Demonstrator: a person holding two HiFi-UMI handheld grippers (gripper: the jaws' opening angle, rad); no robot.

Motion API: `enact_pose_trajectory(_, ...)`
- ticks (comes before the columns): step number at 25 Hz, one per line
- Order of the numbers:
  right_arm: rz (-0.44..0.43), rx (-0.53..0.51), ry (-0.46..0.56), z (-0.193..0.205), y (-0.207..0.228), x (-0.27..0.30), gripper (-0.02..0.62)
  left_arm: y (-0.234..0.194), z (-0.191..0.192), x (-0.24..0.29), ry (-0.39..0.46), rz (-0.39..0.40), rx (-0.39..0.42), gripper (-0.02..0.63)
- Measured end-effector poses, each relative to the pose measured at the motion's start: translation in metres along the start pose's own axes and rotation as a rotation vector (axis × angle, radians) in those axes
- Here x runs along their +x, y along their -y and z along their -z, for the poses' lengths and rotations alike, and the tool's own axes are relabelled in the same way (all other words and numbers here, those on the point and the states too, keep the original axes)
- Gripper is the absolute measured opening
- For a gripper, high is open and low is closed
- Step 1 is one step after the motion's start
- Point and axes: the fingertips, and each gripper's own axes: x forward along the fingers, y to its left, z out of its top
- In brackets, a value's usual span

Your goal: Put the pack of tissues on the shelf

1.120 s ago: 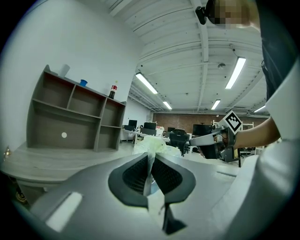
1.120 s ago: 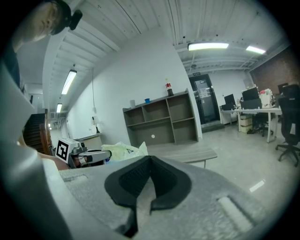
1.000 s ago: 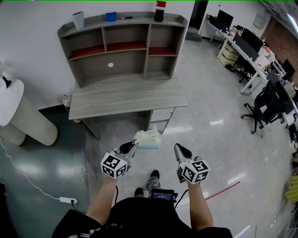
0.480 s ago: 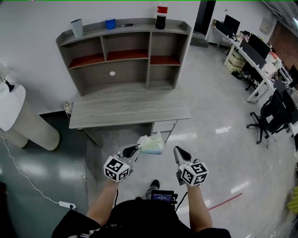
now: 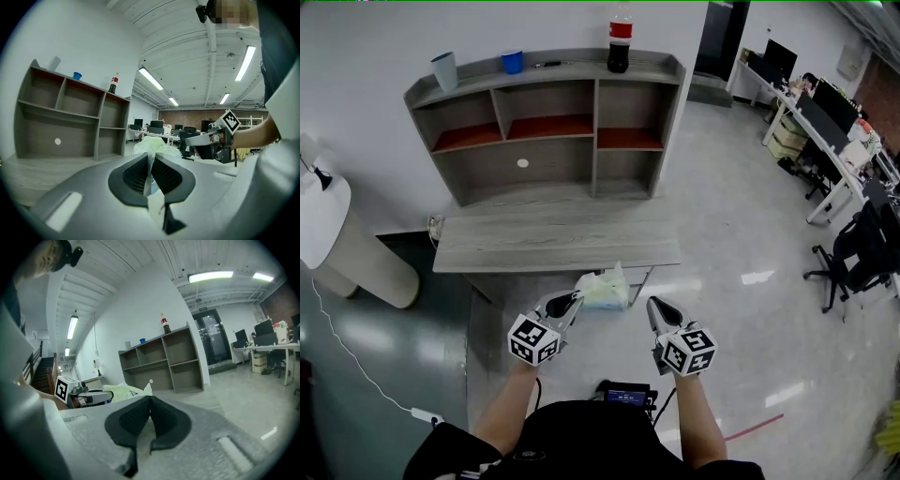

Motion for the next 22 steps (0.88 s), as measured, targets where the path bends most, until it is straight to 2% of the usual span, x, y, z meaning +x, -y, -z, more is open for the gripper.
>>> enact_pose_trajectory(12,-0.052,-0.01,-0.026,-0.013,0.049,0.03,-0.002,-0.021,-0.011,0.051,0.002,-0.063,-0.012,0.012)
enact_pose_trajectory(22,-0.032,-0.016,-0.023,-0.03,0.078,0.072,-0.002,-0.059,-0.013,0.088,-0.002,-0.06,-0.014,0.012)
